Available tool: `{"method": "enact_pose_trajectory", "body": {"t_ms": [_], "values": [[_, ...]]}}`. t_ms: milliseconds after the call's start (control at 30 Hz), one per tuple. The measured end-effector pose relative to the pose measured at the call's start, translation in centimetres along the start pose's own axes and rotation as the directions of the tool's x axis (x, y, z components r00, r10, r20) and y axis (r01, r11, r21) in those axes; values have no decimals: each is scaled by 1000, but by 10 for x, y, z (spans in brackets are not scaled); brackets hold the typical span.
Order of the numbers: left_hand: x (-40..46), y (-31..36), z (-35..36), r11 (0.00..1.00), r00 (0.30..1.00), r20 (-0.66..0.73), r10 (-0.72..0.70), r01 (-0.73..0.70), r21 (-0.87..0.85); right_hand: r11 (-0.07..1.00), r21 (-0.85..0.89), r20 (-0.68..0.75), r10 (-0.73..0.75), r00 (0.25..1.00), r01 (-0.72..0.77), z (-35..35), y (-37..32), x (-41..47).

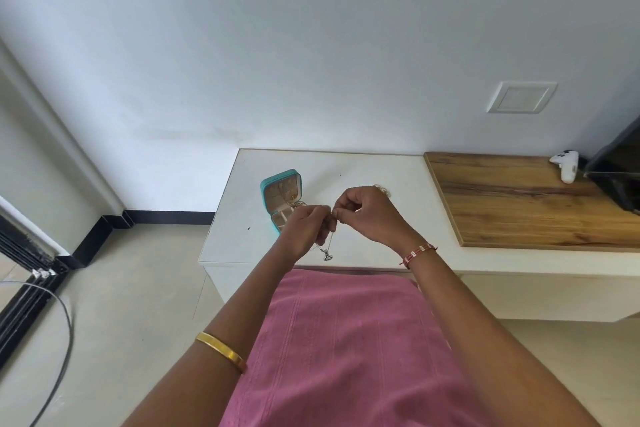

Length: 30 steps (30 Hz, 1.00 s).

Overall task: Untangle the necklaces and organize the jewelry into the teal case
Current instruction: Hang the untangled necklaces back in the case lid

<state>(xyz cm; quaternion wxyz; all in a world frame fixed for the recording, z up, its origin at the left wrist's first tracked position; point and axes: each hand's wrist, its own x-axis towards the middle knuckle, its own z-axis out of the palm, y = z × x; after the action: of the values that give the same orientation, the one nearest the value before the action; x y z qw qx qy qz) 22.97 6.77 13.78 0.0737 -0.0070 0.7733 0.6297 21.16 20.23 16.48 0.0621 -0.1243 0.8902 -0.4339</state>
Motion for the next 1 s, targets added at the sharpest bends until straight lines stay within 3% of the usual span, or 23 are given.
{"method": "enact_pose_trajectory", "body": {"t_ms": [100,300,467,700,867,1000], "values": [[-4,-1,1,996,998,-56,-13,8,-88,995,102,45,2,999,-7,-4,-2,-4],[-7,-8,0,999,972,-235,26,-36,-41,986,157,98,30,995,-46,-11,-2,-3],[-8,-2,-2,983,982,-77,175,-169,76,992,114,110,35,993,-48,-15,-6,1],[-4,-6,-5,971,969,-136,206,-185,152,999,25,145,33,989,-37,-20,-6,1],[-6,-4,-9,991,996,-79,36,-46,-127,993,49,301,86,950,-105,-17,-1,2],[-4,-7,-13,882,996,-12,-88,72,-465,914,361,330,60,942,-185,-12,8,2]]}}
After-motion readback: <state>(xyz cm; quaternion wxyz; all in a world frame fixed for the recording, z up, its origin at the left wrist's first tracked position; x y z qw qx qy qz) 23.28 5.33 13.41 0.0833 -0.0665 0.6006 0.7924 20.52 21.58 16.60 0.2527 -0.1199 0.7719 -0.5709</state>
